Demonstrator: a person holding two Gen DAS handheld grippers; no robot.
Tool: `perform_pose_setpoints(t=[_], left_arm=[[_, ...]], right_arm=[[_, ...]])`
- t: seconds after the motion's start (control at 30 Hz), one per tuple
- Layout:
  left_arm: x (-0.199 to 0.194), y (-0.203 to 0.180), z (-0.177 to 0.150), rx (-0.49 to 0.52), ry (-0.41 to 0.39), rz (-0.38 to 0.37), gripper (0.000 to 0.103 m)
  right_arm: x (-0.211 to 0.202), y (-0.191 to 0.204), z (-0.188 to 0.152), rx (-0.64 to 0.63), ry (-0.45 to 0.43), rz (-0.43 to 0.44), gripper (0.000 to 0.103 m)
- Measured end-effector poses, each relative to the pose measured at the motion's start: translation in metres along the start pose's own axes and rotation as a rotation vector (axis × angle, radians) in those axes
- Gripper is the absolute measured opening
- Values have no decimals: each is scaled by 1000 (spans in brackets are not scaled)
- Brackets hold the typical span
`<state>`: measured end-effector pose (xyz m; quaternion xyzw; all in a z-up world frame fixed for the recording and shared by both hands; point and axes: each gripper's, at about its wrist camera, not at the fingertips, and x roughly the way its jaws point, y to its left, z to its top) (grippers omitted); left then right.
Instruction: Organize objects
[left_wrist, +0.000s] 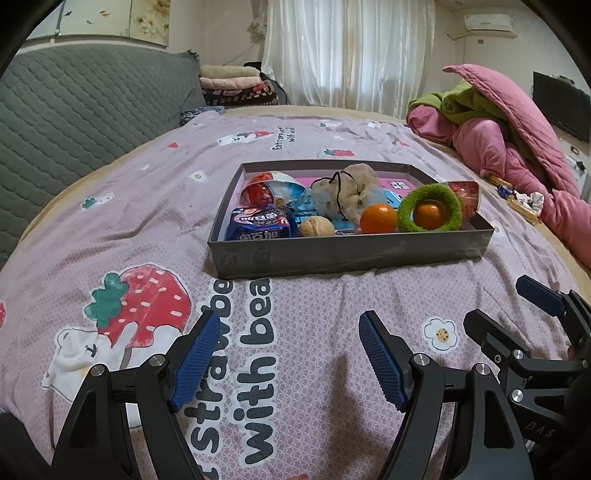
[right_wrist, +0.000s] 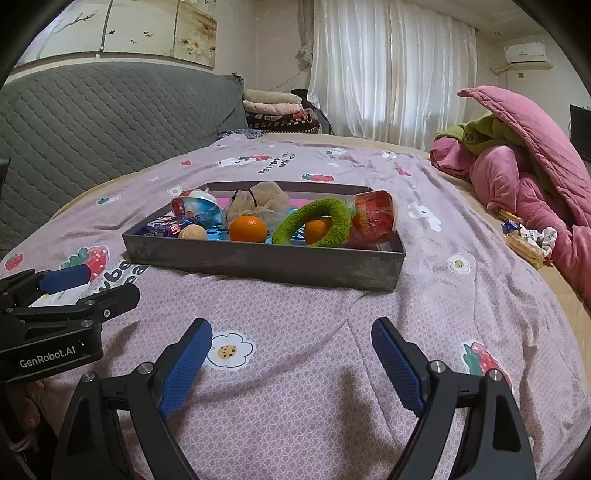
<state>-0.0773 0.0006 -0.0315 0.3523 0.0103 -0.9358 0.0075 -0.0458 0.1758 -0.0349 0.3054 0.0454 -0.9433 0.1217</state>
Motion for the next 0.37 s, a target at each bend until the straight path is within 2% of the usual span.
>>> perform_pose_setpoints(t=[0.37], left_arm=[[-1,-1,0,6,-9,-11,78]], right_arm=[[-1,-1,0,-4,5,3,88]])
